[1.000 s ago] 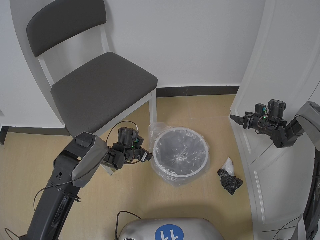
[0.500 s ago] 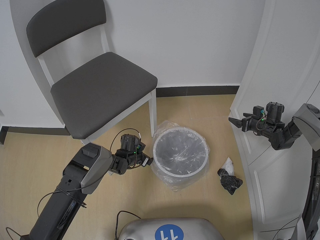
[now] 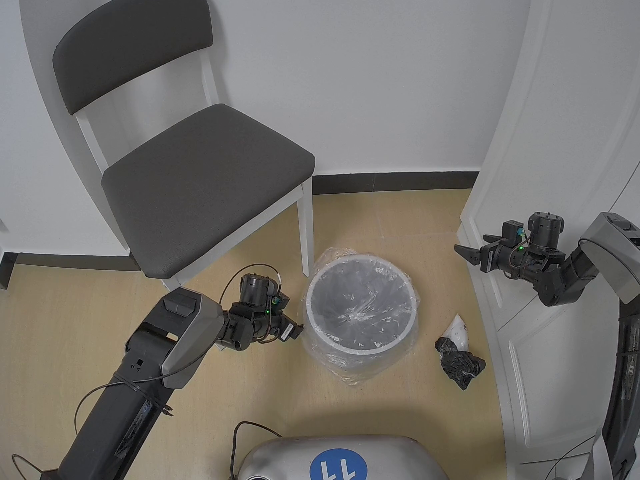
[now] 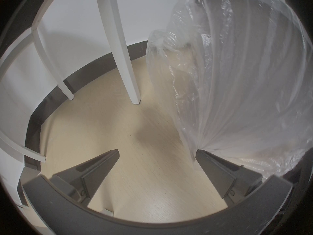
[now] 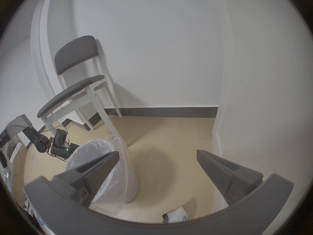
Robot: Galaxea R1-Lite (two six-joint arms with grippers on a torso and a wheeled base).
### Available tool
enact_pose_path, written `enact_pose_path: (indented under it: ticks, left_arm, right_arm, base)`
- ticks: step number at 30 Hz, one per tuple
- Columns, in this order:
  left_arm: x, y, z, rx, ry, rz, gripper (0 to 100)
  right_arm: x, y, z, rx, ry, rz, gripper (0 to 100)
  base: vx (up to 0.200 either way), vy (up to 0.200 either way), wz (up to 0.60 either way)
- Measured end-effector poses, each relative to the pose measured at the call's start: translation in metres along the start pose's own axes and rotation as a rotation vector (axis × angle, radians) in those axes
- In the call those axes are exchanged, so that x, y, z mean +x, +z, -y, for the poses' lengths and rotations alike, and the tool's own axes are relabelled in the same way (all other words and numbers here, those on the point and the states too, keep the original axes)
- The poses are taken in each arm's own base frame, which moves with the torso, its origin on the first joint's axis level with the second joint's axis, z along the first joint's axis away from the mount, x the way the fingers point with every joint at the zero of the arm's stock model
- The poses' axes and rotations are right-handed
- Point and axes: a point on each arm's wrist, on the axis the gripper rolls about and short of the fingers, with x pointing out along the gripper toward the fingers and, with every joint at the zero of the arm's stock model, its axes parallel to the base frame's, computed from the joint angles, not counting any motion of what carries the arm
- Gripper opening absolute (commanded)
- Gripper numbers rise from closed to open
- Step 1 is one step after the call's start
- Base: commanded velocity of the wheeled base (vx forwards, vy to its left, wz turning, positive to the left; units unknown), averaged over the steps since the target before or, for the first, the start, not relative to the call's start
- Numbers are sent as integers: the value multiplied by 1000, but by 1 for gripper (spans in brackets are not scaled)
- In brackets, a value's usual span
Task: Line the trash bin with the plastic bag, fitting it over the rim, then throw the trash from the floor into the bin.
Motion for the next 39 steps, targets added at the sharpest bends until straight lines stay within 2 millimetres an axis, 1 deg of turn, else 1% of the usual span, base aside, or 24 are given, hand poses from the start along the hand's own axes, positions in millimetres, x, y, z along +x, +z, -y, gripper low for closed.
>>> enact_pose_path:
  ticks: [5,10,16,20,23,29,33,36,39]
  left_arm:
    - [-1,10,-5,11,75,84,100]
    - [-9,13,-6,9,143,68,100]
    - [-33,10,7,15,150,-28,100]
    - [-53,14,20,25,174,-62,100]
    - [-67,21,28,25,203,-33,100]
    - [-82,29,35,24,232,36,100]
    - [-84,32,39,22,242,78,100]
    - [-84,32,39,0,247,97,100]
    - [-84,31,41,-20,248,108,100]
  right_arm:
    - [7,-14,-4,-13,16,-33,100]
    - [18,-32,-7,-2,30,-75,100]
    - [30,-57,-12,38,47,-184,100]
    - [35,-72,-20,65,29,-291,100]
    - [39,-81,-29,50,8,-363,100]
    - [44,-100,-38,-45,-22,-471,100]
    - [52,-103,-44,-57,-6,-477,100]
    - [58,-103,-47,-55,40,-459,100]
    - [64,-103,-55,-58,92,-444,100]
  base:
    - [0,0,0]
    - [0,0,0]
    - [0,0,0]
    - [0,0,0]
    - [0,0,0]
    - [0,0,0]
    - [0,0,0]
    - [0,0,0]
    - [0,0,0]
